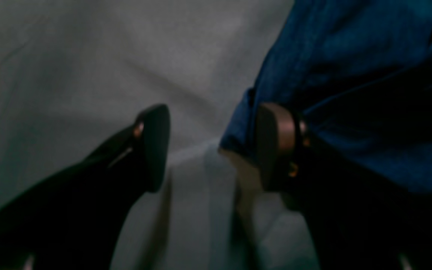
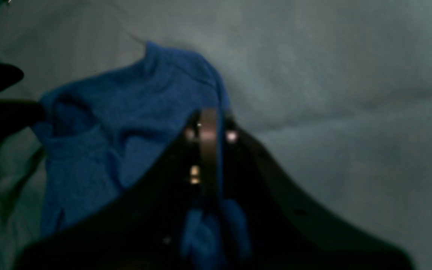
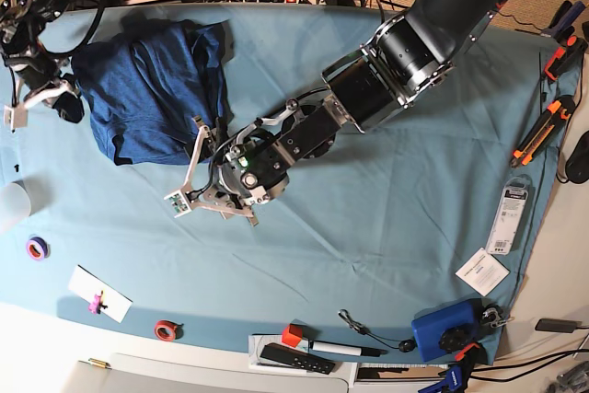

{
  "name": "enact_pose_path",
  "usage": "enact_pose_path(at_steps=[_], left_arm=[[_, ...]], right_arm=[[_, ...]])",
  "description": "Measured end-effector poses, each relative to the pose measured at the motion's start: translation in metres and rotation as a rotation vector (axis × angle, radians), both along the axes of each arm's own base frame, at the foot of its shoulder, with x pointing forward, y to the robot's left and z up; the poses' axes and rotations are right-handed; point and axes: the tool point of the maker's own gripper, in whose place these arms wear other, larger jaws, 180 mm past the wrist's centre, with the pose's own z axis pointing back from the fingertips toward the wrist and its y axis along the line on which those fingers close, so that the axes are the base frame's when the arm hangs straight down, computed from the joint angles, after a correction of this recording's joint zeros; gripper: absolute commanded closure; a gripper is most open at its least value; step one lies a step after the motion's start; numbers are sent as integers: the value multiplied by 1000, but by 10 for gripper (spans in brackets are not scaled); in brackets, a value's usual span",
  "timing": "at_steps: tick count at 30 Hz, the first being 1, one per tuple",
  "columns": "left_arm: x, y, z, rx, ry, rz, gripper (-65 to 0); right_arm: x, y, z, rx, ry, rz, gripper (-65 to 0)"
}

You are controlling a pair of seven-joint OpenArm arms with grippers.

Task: Layout the t-shirt on the table in an organized manner, then fold the t-shirt properly

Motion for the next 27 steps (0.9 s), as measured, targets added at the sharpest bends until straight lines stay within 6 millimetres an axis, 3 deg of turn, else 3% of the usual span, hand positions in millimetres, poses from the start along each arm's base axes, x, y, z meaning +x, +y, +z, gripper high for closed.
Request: enact_pose_path(at_steps=[3, 7, 9, 11, 12, 14, 15, 17, 21, 23, 27], left_arm=[[11, 5, 9, -38, 9, 41, -343], [26, 16, 22, -122, 70, 93, -327], [22, 16, 32, -207, 162, 67, -222], [5, 9, 48, -336, 285, -24, -43], [-4, 4, 61, -425, 341, -75, 0], [-23, 0, 85, -572, 433, -184, 0], [-31, 1, 92, -618, 464, -226, 0], [-46, 4, 91, -638, 525, -276, 0], [-83, 4, 64, -655, 661, -280, 0], [-100, 5, 46, -659, 718, -254, 0], [-118, 2, 25, -678, 762, -202, 0]], right_arm=[[4, -9, 9, -13, -27, -24, 0], [8, -35, 39, -41, -109, -74, 0], [6, -39, 55, -4, -161, -72, 0], [2, -27, 69, 87, -217, -21, 0], [3, -19, 80, 130, -280, 10, 0], [6, -11, 112, 218, -462, 33, 0], [6, -13, 116, 211, -479, 24, 0], [0, -13, 112, 197, -453, 18, 0], [-22, 8, 82, 212, -359, 14, 0], [-30, 18, 78, 211, -343, 18, 0], [-46, 36, 66, 229, -315, 12, 0]])
